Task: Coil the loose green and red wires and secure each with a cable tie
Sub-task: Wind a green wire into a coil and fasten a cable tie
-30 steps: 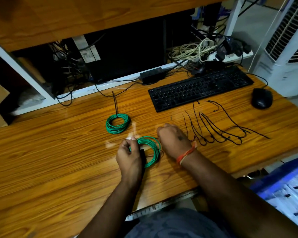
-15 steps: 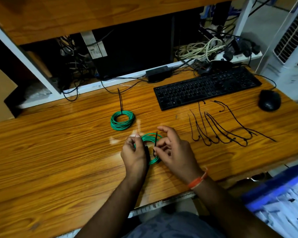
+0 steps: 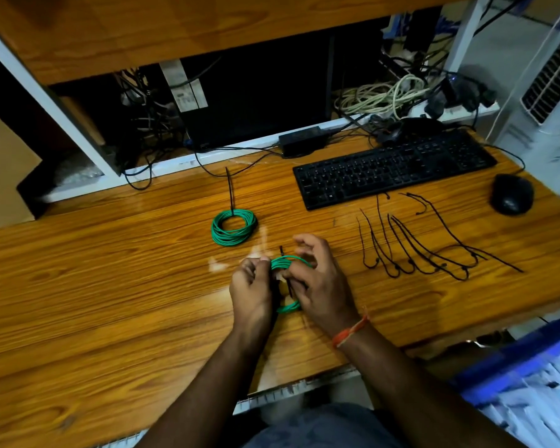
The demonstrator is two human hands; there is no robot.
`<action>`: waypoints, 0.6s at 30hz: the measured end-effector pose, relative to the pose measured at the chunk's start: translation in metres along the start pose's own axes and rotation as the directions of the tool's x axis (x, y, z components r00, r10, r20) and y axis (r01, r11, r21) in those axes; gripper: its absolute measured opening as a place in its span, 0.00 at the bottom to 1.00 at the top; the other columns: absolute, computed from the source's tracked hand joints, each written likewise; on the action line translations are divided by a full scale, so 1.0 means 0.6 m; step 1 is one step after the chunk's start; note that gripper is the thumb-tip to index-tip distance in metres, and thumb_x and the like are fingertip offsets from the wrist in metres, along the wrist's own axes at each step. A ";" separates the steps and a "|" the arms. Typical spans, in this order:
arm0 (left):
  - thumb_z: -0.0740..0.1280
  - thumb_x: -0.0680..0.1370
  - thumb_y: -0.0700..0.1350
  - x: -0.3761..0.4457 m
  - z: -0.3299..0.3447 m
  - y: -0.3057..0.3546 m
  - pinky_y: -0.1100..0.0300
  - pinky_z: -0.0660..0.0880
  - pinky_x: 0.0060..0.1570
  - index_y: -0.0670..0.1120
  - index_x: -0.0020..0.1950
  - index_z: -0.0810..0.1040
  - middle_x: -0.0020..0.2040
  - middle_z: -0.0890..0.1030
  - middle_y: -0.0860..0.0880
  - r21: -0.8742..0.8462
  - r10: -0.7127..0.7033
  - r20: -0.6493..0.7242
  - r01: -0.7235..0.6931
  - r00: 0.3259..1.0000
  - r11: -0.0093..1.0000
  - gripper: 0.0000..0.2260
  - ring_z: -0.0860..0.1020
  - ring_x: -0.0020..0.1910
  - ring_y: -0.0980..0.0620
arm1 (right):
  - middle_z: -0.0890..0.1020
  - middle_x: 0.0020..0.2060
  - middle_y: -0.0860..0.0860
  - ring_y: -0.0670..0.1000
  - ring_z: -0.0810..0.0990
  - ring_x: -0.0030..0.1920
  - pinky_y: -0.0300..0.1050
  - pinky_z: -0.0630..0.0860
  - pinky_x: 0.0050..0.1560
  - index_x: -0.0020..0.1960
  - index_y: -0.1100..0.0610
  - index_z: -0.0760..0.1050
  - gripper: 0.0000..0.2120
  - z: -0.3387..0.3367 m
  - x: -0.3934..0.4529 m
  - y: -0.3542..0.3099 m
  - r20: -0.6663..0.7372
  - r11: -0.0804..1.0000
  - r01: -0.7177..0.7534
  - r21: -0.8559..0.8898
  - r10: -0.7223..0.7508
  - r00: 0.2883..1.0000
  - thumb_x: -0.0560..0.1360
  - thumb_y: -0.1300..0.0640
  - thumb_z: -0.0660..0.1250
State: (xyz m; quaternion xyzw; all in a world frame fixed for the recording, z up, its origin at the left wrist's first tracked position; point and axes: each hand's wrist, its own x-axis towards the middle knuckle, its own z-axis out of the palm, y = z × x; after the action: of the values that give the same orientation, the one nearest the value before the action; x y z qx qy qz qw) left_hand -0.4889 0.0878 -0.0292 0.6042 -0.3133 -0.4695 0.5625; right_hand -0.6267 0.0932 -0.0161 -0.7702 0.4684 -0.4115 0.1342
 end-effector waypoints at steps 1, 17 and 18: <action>0.66 0.80 0.49 0.000 0.002 0.003 0.53 0.67 0.31 0.49 0.36 0.72 0.31 0.70 0.42 -0.020 -0.027 0.018 0.028 0.999 0.999 0.13 0.69 0.29 0.48 | 0.71 0.69 0.56 0.55 0.78 0.55 0.53 0.80 0.49 0.45 0.56 0.74 0.07 0.003 0.003 0.001 -0.002 1.000 0.011 0.011 -0.011 1.000 0.72 0.66 0.70; 0.63 0.83 0.40 -0.003 0.000 0.040 0.67 0.57 0.20 0.44 0.48 0.78 0.24 0.68 0.53 -0.135 -0.216 0.169 0.240 0.962 0.961 0.07 0.61 0.20 0.58 | 0.81 0.54 0.56 0.52 0.82 0.54 0.42 0.78 0.55 0.46 0.63 0.80 0.05 0.003 0.004 -0.004 -0.075 0.984 0.075 0.161 -0.064 0.995 0.76 0.70 0.69; 0.63 0.83 0.40 -0.004 0.002 0.040 0.67 0.57 0.20 0.44 0.47 0.77 0.24 0.68 0.53 -0.141 -0.208 0.164 0.232 0.964 0.963 0.06 0.61 0.20 0.58 | 0.82 0.53 0.55 0.53 0.82 0.54 0.44 0.79 0.54 0.46 0.62 0.80 0.04 0.003 0.004 -0.004 -0.081 0.984 0.069 0.165 -0.056 0.995 0.76 0.70 0.69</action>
State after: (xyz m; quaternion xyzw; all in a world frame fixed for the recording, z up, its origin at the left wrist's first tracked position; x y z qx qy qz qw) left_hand -0.4872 0.0853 -0.0054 0.5523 -0.2464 -0.5959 0.5283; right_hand -0.6236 0.0922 -0.0145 -0.7543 0.4126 -0.4824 0.1674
